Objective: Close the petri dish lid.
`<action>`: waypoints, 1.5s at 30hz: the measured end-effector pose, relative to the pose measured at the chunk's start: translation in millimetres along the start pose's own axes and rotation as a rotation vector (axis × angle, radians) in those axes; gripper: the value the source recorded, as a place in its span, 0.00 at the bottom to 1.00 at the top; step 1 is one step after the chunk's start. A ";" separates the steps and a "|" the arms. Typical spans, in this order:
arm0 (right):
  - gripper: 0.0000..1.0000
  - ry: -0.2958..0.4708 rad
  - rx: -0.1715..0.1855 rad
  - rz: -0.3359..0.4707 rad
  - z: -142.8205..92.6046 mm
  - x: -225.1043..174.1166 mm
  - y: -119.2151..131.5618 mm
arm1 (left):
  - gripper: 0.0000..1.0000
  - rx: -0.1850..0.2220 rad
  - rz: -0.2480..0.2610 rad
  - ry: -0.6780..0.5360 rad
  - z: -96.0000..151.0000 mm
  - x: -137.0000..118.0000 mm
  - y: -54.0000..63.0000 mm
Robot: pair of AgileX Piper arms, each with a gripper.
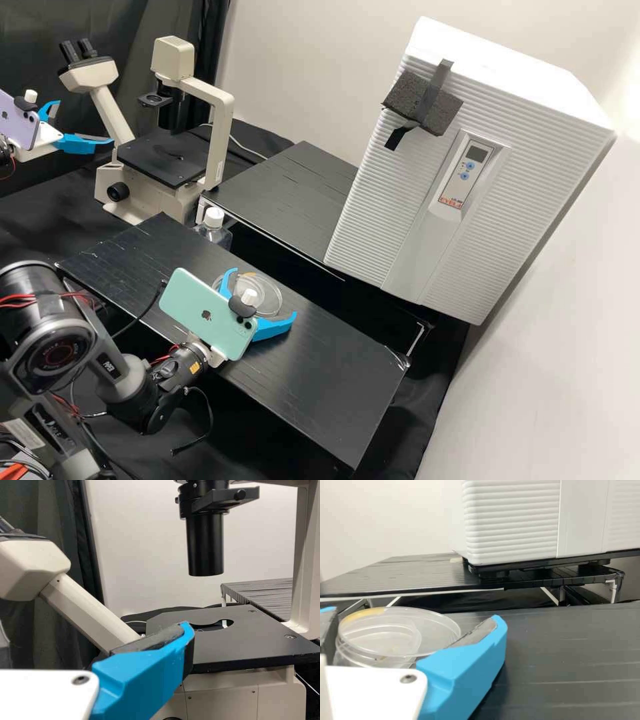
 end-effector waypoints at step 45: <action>0.00 0.127 -0.041 -0.091 -32.0 -27.6 5.6 | 1.00 0.000 0.000 0.000 0.0 0.0 0.0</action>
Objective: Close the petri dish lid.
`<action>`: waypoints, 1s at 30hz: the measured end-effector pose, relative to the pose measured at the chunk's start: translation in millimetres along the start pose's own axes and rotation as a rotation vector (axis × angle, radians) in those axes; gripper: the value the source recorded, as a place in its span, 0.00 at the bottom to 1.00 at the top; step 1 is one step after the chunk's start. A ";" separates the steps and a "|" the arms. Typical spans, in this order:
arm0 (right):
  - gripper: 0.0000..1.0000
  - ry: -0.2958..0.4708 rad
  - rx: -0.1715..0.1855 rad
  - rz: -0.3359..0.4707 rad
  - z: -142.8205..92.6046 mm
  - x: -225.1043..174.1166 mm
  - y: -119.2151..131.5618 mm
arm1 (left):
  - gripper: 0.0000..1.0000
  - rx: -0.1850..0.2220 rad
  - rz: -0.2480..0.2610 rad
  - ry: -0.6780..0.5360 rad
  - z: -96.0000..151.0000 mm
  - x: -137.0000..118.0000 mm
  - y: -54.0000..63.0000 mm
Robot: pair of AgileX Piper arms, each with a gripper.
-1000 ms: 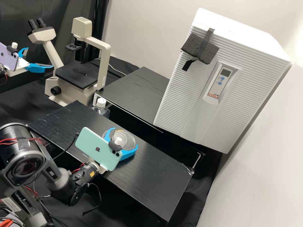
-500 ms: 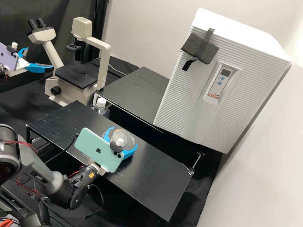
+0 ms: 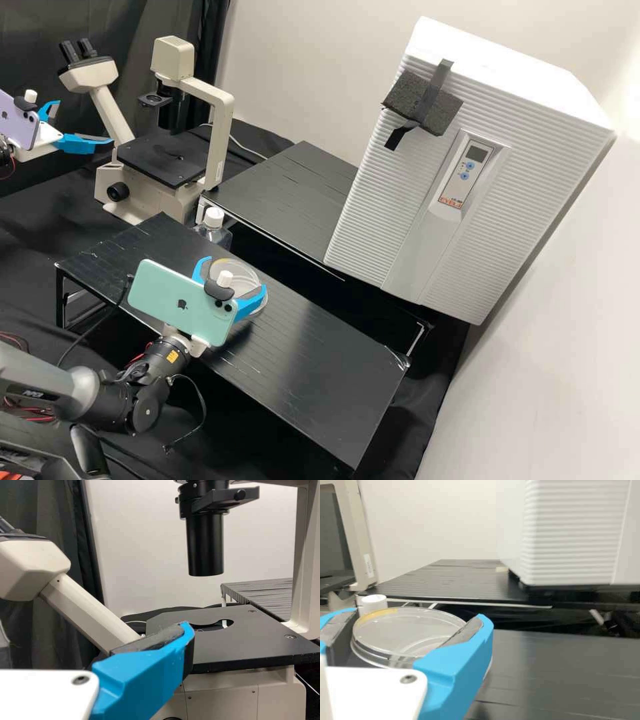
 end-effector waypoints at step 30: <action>0.00 -0.110 -0.011 0.093 8.8 17.2 -7.2 | 1.00 0.000 0.000 0.000 0.0 0.0 0.0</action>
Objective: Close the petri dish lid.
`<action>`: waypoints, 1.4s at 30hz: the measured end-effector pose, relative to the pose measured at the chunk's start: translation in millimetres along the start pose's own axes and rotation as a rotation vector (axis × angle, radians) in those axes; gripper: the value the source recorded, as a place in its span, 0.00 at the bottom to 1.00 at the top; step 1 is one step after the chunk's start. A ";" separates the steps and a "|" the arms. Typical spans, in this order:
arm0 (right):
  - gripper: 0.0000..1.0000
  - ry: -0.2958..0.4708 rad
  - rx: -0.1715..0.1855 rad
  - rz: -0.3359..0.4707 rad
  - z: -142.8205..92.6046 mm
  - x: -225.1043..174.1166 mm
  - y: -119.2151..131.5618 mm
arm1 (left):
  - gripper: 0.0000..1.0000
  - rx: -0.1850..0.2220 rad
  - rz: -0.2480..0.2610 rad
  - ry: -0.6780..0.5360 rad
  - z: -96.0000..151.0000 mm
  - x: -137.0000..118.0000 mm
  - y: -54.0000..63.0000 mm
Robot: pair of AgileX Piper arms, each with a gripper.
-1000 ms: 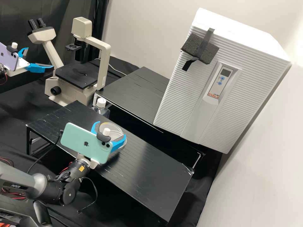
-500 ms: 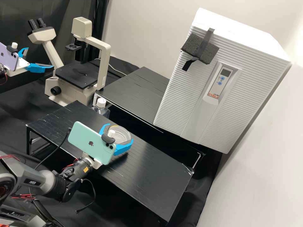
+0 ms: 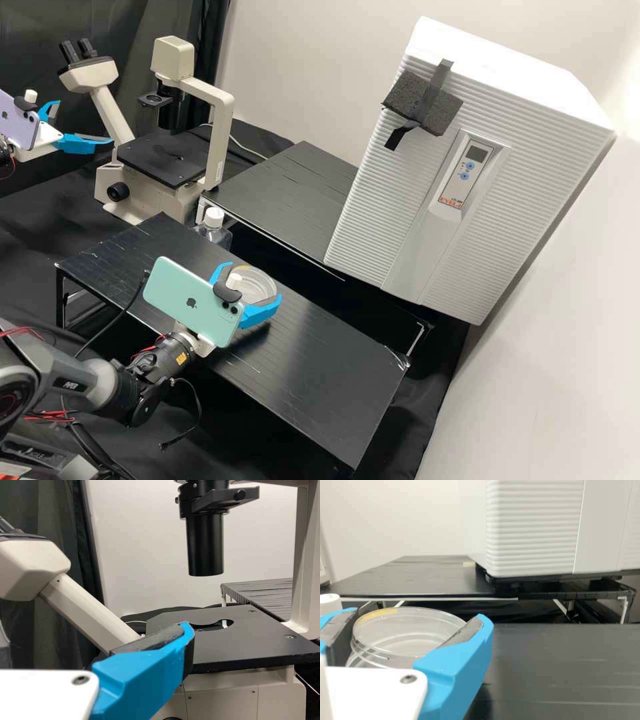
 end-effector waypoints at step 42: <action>0.00 0.013 -0.012 -0.048 -2.5 -6.0 1.0 | 1.00 0.000 0.000 0.000 0.0 0.0 0.0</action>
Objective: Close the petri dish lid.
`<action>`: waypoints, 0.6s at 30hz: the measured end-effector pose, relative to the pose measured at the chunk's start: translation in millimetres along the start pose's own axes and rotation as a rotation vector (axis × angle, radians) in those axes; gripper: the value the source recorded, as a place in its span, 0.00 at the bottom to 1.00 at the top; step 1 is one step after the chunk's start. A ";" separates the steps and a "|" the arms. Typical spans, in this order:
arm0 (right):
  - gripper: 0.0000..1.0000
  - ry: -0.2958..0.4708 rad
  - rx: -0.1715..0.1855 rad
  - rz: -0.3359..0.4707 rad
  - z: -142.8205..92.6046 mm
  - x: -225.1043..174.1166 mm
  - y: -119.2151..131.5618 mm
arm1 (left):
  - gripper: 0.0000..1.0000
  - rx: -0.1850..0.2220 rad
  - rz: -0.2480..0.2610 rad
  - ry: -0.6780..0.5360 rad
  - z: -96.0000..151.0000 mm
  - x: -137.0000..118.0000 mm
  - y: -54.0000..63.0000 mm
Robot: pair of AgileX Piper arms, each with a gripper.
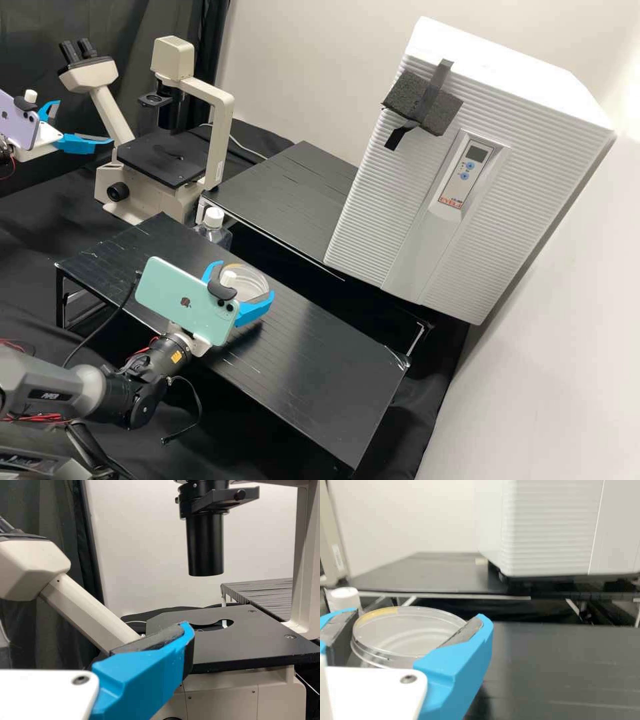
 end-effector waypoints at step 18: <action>0.00 0.001 0.009 0.024 -1.0 1.5 0.1 | 1.00 0.000 0.000 0.000 0.0 0.0 0.0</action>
